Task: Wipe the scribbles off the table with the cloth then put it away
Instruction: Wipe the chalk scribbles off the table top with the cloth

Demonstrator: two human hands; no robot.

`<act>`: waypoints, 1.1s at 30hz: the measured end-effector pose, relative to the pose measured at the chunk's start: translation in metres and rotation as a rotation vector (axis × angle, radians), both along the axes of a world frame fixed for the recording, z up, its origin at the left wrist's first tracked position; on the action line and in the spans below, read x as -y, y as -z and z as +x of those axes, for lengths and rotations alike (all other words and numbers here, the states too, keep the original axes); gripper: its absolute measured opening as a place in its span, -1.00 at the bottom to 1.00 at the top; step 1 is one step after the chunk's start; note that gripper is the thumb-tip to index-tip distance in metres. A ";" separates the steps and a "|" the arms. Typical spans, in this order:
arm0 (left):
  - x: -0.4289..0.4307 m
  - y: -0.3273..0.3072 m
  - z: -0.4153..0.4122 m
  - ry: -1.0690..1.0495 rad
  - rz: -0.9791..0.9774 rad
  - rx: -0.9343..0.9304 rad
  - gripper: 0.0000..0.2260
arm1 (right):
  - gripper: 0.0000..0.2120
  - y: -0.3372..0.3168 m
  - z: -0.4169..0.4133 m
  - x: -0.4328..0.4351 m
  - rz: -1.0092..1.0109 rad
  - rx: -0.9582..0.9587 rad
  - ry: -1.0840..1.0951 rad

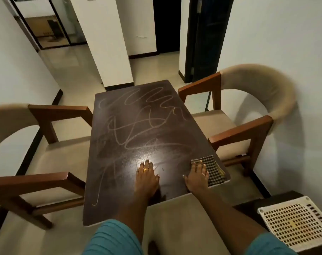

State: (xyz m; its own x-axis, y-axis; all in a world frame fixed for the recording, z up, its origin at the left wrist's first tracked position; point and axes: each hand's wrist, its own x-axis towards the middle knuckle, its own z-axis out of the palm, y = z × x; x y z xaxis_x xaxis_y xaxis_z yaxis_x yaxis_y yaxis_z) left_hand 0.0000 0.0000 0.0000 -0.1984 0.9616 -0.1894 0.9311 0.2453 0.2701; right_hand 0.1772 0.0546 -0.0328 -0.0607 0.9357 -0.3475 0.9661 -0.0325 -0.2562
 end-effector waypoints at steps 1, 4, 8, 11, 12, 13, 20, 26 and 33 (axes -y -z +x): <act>0.005 0.003 0.006 -0.016 -0.012 -0.004 -0.44 | -0.28 0.002 0.008 0.002 -0.016 0.031 0.039; 0.021 0.016 0.017 -0.026 -0.001 0.023 -0.47 | -0.26 0.009 0.028 0.003 -0.047 0.059 0.102; 0.034 0.032 0.018 0.009 0.016 0.023 -0.51 | -0.27 0.015 0.040 -0.002 -0.037 0.081 0.038; 0.044 0.043 0.010 -0.033 0.012 0.044 -0.51 | -0.31 0.017 0.048 -0.013 -0.048 0.093 -0.082; 0.048 0.046 0.007 -0.045 0.003 0.045 -0.51 | -0.32 0.018 0.051 -0.016 -0.065 0.091 -0.109; 0.053 0.050 0.003 -0.054 -0.001 0.040 -0.50 | -0.33 0.019 0.055 -0.019 -0.082 0.090 -0.127; 0.075 0.068 -0.013 -0.094 -0.010 -0.002 -0.47 | -0.21 0.022 0.081 -0.035 -0.042 0.175 -0.186; 0.082 0.071 -0.016 -0.123 0.010 0.055 -0.47 | -0.21 0.025 0.078 -0.038 -0.045 0.173 -0.161; 0.112 0.072 -0.040 -0.227 0.033 0.086 -0.48 | -0.38 0.020 0.063 -0.031 -0.042 0.203 -0.110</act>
